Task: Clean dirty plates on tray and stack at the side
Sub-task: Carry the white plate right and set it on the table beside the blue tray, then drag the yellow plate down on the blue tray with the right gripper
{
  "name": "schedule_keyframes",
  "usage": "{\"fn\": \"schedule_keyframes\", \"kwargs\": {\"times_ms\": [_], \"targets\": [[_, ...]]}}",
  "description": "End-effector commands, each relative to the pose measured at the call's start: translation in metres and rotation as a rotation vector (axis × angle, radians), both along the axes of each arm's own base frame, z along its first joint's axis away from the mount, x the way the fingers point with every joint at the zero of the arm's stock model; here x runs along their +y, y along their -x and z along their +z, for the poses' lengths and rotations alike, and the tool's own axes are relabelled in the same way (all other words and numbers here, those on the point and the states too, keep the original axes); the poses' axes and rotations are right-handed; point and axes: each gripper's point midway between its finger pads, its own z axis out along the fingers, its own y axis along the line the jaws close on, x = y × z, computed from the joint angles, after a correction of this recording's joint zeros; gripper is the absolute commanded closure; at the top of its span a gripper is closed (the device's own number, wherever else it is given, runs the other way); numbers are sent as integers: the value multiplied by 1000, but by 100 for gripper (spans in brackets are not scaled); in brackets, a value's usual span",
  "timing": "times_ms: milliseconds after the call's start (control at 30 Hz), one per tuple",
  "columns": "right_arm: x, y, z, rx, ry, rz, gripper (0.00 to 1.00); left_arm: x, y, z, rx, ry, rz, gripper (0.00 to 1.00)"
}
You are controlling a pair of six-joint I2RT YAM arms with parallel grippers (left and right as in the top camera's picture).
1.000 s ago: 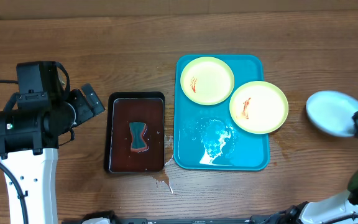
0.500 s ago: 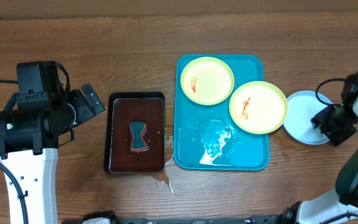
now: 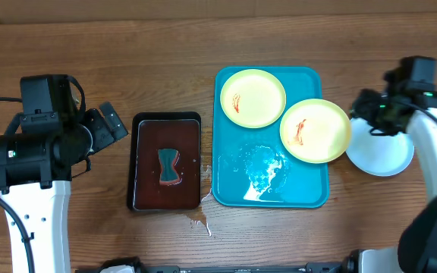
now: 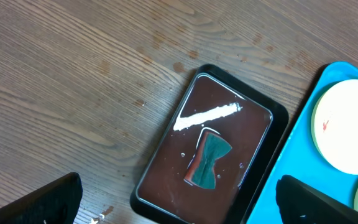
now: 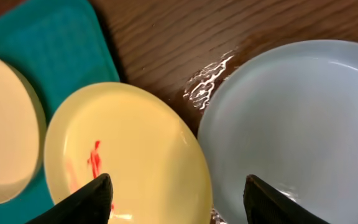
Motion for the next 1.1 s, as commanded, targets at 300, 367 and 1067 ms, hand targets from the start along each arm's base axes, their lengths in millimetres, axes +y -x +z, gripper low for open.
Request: {"fn": "schedule_keyframes", "kwargs": {"times_ms": [300,367,1067], "targets": [[-2,14,-65,181,52,4,80,4,-1,10,-27,-25,0,0],[-1,14,-65,182,49,5,81,4,-1,10,-27,-25,0,0],[13,33,1,138,6,3,96,4,-1,10,-27,-25,0,0]]}}
